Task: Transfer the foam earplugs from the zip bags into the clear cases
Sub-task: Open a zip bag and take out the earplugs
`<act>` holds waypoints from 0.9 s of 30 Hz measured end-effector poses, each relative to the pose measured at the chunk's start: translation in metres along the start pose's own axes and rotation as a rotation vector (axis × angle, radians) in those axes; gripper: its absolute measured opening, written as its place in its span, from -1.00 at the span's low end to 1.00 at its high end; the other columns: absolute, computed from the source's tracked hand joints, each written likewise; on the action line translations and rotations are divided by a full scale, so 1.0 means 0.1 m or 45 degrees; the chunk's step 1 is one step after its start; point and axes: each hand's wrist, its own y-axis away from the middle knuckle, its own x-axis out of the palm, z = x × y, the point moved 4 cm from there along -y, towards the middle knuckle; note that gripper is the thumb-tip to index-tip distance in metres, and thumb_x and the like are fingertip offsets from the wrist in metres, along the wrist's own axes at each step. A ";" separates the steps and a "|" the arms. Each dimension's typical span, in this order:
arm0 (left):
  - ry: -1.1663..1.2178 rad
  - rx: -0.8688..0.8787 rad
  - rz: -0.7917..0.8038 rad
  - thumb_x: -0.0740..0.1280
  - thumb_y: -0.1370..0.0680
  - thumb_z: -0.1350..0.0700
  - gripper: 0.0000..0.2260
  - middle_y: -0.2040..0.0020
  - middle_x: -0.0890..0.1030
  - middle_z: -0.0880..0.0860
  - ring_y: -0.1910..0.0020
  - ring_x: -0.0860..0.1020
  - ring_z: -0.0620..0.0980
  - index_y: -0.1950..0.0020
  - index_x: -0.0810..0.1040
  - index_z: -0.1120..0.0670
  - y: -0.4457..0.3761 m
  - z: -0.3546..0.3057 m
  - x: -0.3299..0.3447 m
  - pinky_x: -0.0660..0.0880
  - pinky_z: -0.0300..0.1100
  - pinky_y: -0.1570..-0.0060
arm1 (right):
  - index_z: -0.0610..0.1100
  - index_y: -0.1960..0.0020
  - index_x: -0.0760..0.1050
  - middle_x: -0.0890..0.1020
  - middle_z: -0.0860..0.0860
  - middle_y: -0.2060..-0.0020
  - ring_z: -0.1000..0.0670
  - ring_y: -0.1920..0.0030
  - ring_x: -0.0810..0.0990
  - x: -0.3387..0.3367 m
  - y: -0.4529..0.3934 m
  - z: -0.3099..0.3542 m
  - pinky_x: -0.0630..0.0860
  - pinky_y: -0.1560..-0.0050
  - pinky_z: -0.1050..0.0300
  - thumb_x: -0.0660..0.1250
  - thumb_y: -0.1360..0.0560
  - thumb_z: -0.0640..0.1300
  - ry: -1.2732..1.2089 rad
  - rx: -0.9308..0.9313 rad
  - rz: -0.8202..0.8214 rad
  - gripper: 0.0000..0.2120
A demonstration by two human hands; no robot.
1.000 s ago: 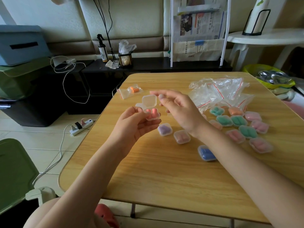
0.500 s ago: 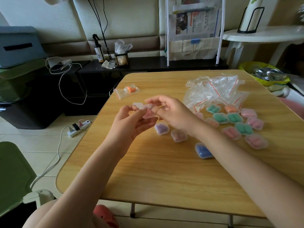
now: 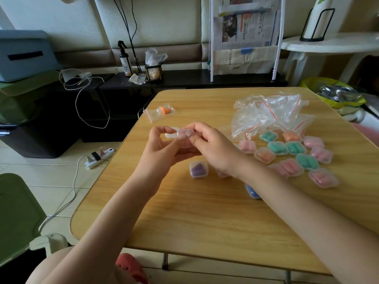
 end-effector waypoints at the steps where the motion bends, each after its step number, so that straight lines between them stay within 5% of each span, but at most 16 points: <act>1: 0.001 -0.015 -0.026 0.27 -0.58 0.19 -0.72 0.16 0.69 0.21 0.13 0.68 0.14 -0.23 0.28 0.19 -0.01 0.01 -0.01 0.62 -0.11 0.06 | -0.01 -0.20 0.45 0.65 0.01 -0.06 0.07 -0.08 0.63 0.01 0.01 0.02 0.54 -0.18 0.00 0.14 -0.64 -0.07 -0.026 -0.003 0.008 -0.81; 5: -0.060 -0.095 -0.134 0.26 -0.60 0.10 -0.74 0.24 0.70 0.11 0.18 0.69 0.07 -0.20 0.36 0.23 -0.04 0.06 -0.05 0.62 -0.17 0.18 | -0.05 -0.25 0.47 0.58 0.07 -0.08 0.21 -0.01 0.61 -0.02 0.01 0.07 0.56 -0.09 0.22 0.22 -0.60 -0.06 0.012 -0.075 0.015 -0.76; 10: -0.112 -0.145 -0.126 0.27 -0.59 0.09 -0.76 0.27 0.69 0.06 0.19 0.69 0.04 -0.16 0.39 0.22 -0.05 0.11 -0.03 0.61 -0.21 0.24 | -0.14 -0.16 0.54 0.58 -0.06 -0.03 0.06 0.00 0.62 -0.07 -0.01 0.04 0.57 0.08 0.30 0.33 -0.54 -0.24 -0.028 -0.085 -0.054 -0.80; 14: -0.139 -0.149 -0.170 0.32 -0.57 0.12 -0.77 0.25 0.70 0.06 0.20 0.68 -0.01 -0.16 0.42 0.19 -0.06 0.13 -0.08 0.61 -0.21 0.19 | 0.02 -0.20 0.51 0.58 0.13 -0.10 0.10 -0.08 0.57 -0.07 -0.02 0.00 0.57 -0.07 0.11 0.38 -0.51 -0.13 0.261 -0.118 -0.033 -0.73; 20: -0.314 -0.094 -0.167 0.30 -0.57 0.03 -0.78 0.11 0.70 0.05 0.12 0.67 -0.06 -0.18 0.49 0.07 -0.04 0.11 -0.10 0.61 -0.19 0.14 | 0.04 -0.22 0.50 0.61 0.16 -0.05 0.17 -0.02 0.57 -0.13 -0.02 0.01 0.54 -0.04 0.22 0.36 -0.52 -0.05 0.425 -0.194 -0.118 -0.73; 24: -0.824 0.092 -0.150 0.30 -0.55 -0.06 -0.80 0.01 0.63 -0.15 0.15 0.55 -0.30 -0.16 0.52 -0.08 -0.02 0.09 -0.06 0.46 -0.39 0.13 | -0.08 -0.25 0.46 0.52 0.06 -0.09 0.06 -0.05 0.54 -0.48 -0.11 -0.07 0.52 -0.13 0.15 0.36 -0.50 -0.22 0.570 -0.152 -0.403 -0.67; 27: -1.015 0.150 0.034 0.32 -0.54 -0.05 -0.76 -0.09 0.62 -0.14 0.01 0.56 -0.20 -0.20 0.53 -0.14 0.03 0.13 0.04 0.37 -0.53 0.14 | -0.08 -0.27 0.45 0.50 0.08 -0.07 0.07 -0.06 0.51 -0.66 -0.13 -0.15 0.50 -0.14 0.12 0.34 -0.52 -0.20 0.683 -0.082 -0.417 -0.67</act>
